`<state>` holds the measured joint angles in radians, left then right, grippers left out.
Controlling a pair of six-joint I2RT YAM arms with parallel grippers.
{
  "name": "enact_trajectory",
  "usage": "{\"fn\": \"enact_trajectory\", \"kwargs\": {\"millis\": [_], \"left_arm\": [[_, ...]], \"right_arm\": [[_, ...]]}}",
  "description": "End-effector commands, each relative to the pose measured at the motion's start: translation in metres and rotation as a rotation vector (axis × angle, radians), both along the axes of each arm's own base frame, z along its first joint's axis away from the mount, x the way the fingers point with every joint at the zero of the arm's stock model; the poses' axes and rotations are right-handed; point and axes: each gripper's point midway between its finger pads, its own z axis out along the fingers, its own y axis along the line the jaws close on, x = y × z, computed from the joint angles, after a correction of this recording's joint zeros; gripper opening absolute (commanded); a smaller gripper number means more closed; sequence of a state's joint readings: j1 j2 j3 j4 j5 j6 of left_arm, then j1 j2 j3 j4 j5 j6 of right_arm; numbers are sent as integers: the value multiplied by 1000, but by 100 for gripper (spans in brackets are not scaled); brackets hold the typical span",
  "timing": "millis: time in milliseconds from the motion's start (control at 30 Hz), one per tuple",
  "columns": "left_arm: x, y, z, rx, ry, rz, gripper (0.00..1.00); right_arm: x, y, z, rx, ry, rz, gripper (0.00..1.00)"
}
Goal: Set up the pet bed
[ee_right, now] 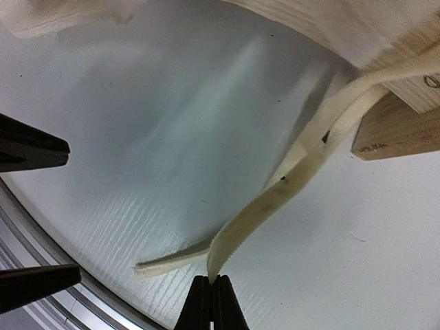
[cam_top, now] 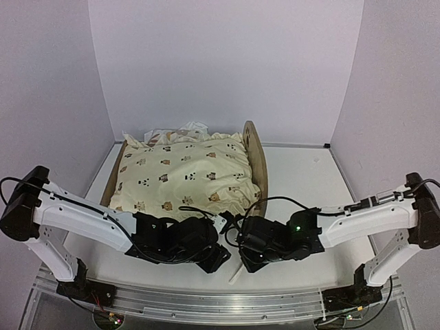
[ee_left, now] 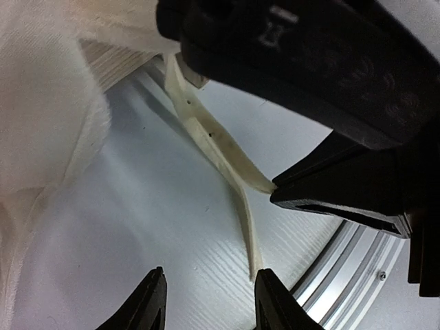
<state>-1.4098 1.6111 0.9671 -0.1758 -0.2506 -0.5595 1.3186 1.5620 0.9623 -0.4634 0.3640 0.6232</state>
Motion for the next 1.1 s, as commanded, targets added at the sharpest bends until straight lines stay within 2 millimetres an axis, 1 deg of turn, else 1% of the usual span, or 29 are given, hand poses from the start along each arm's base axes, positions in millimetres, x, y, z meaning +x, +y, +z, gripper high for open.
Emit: {"fn": "enact_trajectory", "kwargs": {"millis": [0,133,300,467,500,567,633,700,800,900,1000,1067], "left_arm": [[10,20,10,-31,-16,64,45],[11,32,7,-47,-8,86,44],[10,43,-1,-41,5,103,44],[11,51,-3,-41,8,121,44],[11,52,-2,-43,6,123,44],[12,54,-2,-43,1,128,44],[13,55,-1,-43,-2,132,44],[14,54,-1,-43,-6,131,44],[14,52,-2,-33,-9,130,44],[16,50,-1,-30,-15,132,44],[17,49,-1,-27,-18,135,44],[18,48,1,-30,-19,136,44]], "right_arm": [[4,29,-3,11,9,18,0],[13,38,-18,-22,-4,-17,0],[16,51,-41,-47,16,-44,0],[18,52,-59,-72,21,-72,0],[18,52,-61,-74,25,-73,3],[15,53,-65,-74,38,-68,14],[13,53,-67,-73,51,-57,21],[10,54,-65,-63,61,-40,27],[6,57,-57,-40,75,-10,34],[1,60,-43,-7,87,25,43],[-3,60,-28,27,90,54,57],[-3,58,-17,50,79,64,63]]}}
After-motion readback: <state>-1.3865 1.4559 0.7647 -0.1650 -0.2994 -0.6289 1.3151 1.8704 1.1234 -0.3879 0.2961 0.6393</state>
